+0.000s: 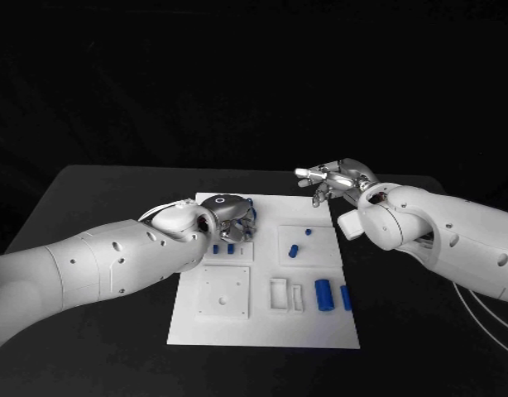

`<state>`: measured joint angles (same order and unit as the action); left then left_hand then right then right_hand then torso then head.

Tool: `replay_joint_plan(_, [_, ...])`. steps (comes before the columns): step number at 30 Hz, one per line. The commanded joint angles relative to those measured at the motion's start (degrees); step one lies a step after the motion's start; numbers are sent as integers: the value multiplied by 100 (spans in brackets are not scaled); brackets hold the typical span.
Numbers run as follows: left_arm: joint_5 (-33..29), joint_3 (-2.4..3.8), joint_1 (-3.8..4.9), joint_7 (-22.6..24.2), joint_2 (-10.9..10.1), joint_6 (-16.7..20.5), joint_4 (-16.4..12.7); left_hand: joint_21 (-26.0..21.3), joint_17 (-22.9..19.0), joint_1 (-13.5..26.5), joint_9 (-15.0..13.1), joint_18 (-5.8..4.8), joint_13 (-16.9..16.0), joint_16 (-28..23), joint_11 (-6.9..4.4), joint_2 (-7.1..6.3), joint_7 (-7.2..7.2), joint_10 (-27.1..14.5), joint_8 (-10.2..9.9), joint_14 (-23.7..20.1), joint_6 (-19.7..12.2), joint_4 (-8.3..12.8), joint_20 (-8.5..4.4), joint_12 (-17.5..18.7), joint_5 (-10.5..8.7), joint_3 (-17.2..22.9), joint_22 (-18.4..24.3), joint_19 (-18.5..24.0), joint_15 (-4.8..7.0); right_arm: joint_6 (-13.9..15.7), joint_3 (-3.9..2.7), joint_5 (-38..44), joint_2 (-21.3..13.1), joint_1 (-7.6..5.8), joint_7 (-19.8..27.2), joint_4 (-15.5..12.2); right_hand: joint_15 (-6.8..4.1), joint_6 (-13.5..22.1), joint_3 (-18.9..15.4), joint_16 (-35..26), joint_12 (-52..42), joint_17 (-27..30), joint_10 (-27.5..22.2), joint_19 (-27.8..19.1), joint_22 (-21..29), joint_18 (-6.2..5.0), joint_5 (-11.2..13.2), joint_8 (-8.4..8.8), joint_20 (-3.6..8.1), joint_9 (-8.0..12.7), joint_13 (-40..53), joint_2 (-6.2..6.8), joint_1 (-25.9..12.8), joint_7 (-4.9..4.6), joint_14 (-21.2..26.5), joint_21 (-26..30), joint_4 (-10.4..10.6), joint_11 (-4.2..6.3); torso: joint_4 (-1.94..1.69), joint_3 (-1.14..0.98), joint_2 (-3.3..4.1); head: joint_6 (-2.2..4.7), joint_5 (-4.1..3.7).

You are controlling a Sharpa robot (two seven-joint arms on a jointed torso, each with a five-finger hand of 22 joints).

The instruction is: Assemble the parts on the task board

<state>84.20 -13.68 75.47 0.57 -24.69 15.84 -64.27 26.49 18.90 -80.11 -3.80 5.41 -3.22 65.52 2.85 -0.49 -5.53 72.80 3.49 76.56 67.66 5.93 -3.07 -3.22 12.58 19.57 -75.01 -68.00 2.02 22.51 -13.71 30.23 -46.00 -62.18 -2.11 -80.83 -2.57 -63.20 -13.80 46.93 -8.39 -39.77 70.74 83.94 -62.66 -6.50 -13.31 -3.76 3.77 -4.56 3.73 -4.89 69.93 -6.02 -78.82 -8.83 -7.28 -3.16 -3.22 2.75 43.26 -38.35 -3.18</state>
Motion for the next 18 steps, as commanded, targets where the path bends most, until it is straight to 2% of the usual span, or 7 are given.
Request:
replay_joint_plan(1, [-182, 10, -2, 136, -84, 301, -103, 28, 7, -70, 5, 69, -14, -38, 3, -2, -25, 4, 9, 31, 9, 50, -12, -11, 14, 16, -124, -30, 11, -78, -3, 39, 1, 2, 71, 0, 45, -26, 13, 31, 26, 9, -8, 182, 6, -80, 19, 8, -44, -8, -8, -16, 21, -7, 11, -33, 16, 9, -10, 2, -3, 20, 0])
replay_joint_plan(5, [-547, 72, -1, 174, -235, 263, -247, 39, 11, -33, 6, 61, -14, -65, 4, 0, -23, -9, 8, 16, -2, 40, -6, -10, -60, -3, -116, -4, 10, -85, -3, 39, -7, 2, 71, 3, 45, -26, 13, 31, 26, 9, -8, 182, 6, -80, 19, 8, -44, -8, -8, -16, 21, -7, 11, -33, 16, 9, -26, 3, -13, 36, -11])
replay_joint_plan(9, [-798, 214, -1, 166, -390, 216, -367, 41, 23, -44, 5, 52, -14, -67, 9, 2, -29, -25, 9, 16, -14, 49, -8, -11, -60, -30, -118, 8, 7, -92, -3, 39, -16, 2, 69, 8, 44, -37, 14, 33, 29, 15, -4, 180, 9, -78, 18, 8, -43, -7, -8, -20, 21, -3, 12, -32, 14, 11, -27, 11, -9, 49, 7])
replay_joint_plan(12, [-909, 308, 1, 143, -522, 164, -451, 40, 26, -53, 7, 53, -13, -72, 14, -5, -32, -42, 7, 14, -27, 60, -8, -9, -68, -36, -117, 17, 5, -95, -3, 39, -26, 2, 66, 6, 44, -40, 13, 33, 30, 18, -2, 180, 10, -77, 17, 8, -42, -7, -8, -19, 19, -3, 13, -32, 13, 11, -32, 1, -13, 52, 20])
replay_joint_plan(13, [-936, 329, 2, 133, -560, 146, -473, 40, 26, -53, 7, 53, -13, -72, 14, -5, -32, -42, 7, 14, -27, 60, -8, -9, -68, -36, -117, 17, 5, -96, -3, 39, -28, 2, 66, 7, 43, -43, 13, 33, 31, 19, 0, 180, 11, -77, 17, 8, -42, -7, -8, -19, 20, -1, 13, -33, 11, 12, -29, -4, -11, 54, 25])
replay_joint_plan(18, [-1020, 407, 7, 70, -798, 72, -595, 48, 31, -79, 9, 57, -13, -81, 24, -16, -40, -70, 6, 11, -54, 81, -5, -9, -68, -39, -120, 27, 0, -98, -3, 39, -48, 2, 61, 6, 43, -43, 13, 33, 31, 19, 0, 180, 11, -77, 17, 8, -42, -7, -8, -19, 20, -1, 13, -33, 11, 12, -55, -1, -31, 37, -2])
